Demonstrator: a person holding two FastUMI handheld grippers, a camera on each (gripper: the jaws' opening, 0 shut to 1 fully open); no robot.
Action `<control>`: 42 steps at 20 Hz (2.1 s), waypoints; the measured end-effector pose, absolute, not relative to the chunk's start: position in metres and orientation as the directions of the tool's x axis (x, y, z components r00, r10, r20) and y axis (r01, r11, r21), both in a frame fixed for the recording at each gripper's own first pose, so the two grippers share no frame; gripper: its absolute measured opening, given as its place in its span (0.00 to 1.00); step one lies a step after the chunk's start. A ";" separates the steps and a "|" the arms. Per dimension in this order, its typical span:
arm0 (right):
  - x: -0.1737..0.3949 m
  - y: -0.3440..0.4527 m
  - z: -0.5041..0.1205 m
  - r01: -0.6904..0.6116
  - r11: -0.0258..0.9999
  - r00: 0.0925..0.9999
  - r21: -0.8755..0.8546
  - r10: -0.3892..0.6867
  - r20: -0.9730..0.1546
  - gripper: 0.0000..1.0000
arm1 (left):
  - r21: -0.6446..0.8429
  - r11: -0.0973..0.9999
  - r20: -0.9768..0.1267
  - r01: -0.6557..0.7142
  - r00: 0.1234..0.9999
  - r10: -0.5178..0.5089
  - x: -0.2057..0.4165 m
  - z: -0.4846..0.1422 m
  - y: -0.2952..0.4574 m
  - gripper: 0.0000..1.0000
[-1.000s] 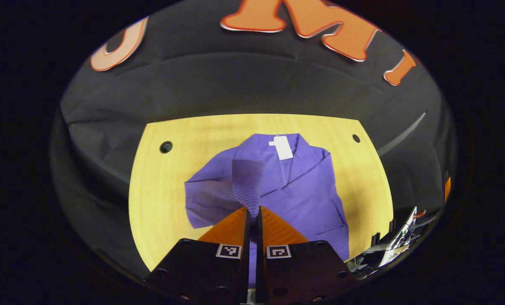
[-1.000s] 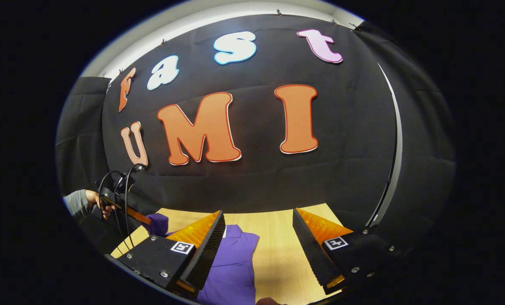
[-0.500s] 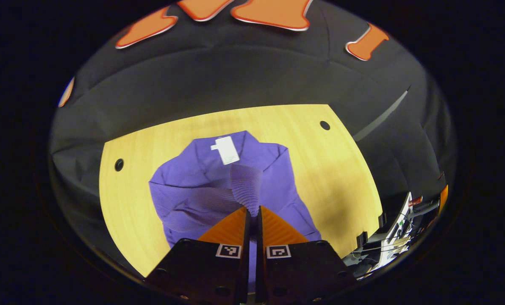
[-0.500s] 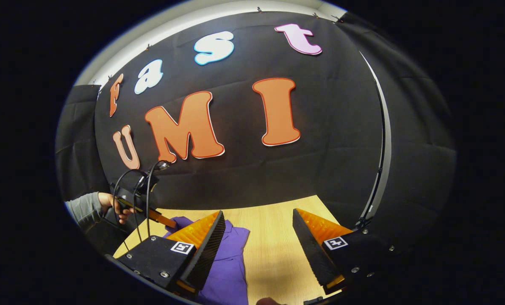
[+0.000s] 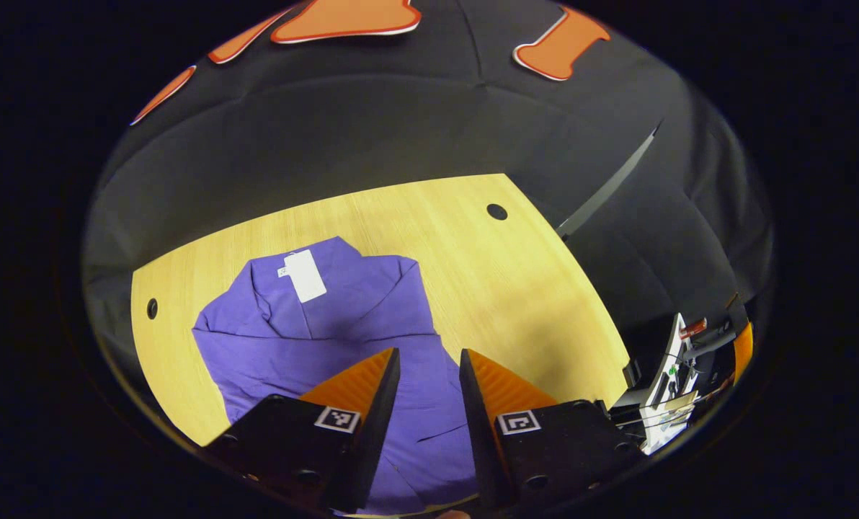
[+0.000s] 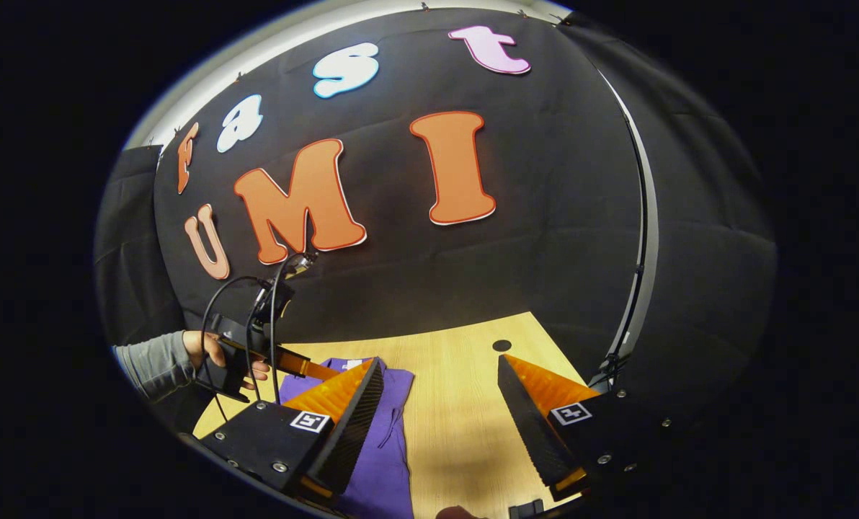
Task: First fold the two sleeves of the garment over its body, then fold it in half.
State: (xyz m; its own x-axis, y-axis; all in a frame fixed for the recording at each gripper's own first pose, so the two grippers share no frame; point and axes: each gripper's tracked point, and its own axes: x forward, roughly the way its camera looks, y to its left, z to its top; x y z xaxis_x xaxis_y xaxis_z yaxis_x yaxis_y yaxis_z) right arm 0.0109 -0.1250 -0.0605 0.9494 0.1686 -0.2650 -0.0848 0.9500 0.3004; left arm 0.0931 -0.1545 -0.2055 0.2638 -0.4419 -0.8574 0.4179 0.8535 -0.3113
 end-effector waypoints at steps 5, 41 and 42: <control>0.020 -0.111 -0.066 -0.116 0.950 0.943 0.289 0.196 -0.269 0.95 | -0.152 0.903 -0.743 0.403 0.556 -0.373 0.110 -0.153 -0.103 0.87; -0.156 0.027 -0.302 -0.004 0.986 0.648 0.164 0.127 -0.750 0.97 | 0.089 0.994 -0.708 0.066 0.706 0.017 -0.149 -0.255 0.187 0.94; -0.159 0.027 -0.311 -0.010 0.988 0.627 0.152 0.124 -0.769 0.96 | 0.092 0.993 -0.736 0.072 0.677 0.019 -0.155 -0.269 0.187 0.94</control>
